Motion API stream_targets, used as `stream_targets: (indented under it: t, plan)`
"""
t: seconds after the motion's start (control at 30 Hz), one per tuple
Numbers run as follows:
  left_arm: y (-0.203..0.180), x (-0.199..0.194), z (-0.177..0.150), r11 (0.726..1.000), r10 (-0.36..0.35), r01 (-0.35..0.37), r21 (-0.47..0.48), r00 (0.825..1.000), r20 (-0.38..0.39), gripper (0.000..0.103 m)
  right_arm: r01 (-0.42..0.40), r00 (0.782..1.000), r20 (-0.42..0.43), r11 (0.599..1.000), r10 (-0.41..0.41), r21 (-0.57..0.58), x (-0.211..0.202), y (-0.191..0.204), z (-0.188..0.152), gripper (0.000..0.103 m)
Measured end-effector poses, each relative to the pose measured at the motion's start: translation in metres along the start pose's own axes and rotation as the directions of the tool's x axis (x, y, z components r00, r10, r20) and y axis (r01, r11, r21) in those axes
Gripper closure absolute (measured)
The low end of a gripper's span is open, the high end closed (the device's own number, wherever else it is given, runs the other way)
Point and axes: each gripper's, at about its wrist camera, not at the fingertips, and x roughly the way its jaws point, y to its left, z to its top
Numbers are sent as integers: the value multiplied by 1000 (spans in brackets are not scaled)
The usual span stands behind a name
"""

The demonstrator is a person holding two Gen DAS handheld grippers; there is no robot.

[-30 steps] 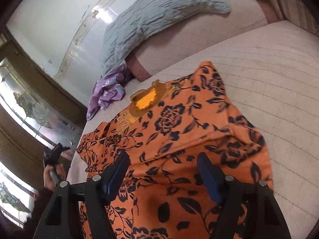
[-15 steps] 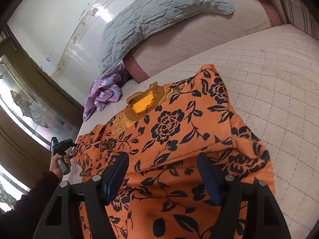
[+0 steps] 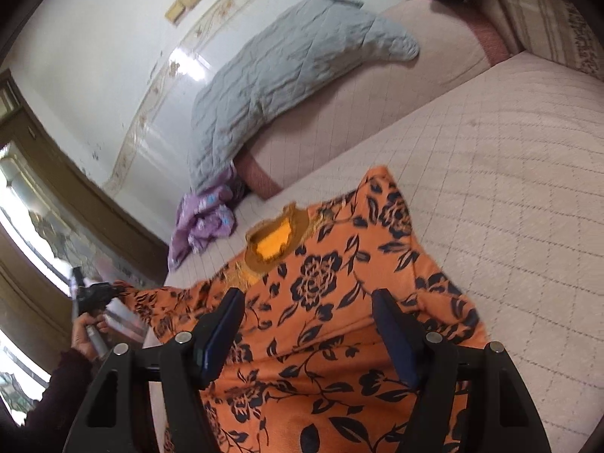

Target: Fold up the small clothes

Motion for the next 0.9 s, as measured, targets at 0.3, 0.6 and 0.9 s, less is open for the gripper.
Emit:
stream_targets:
  t: [0.3,0.6,0.9]
  plan:
    - [-189,-119,-23,921,-205,186,341,979,21,97,-28,993,114,989,11,146,-43,-32,21,30]
    - [-344,-148,-136,777,-367,431,459,902,-226,91,-61,987,160,965,20,254,-68,-63,33,28]
    - [-291,-154,-145,784,-380,421,456,907,-184,44,-43,999,28,962,36,271,-42,-63,30,28]
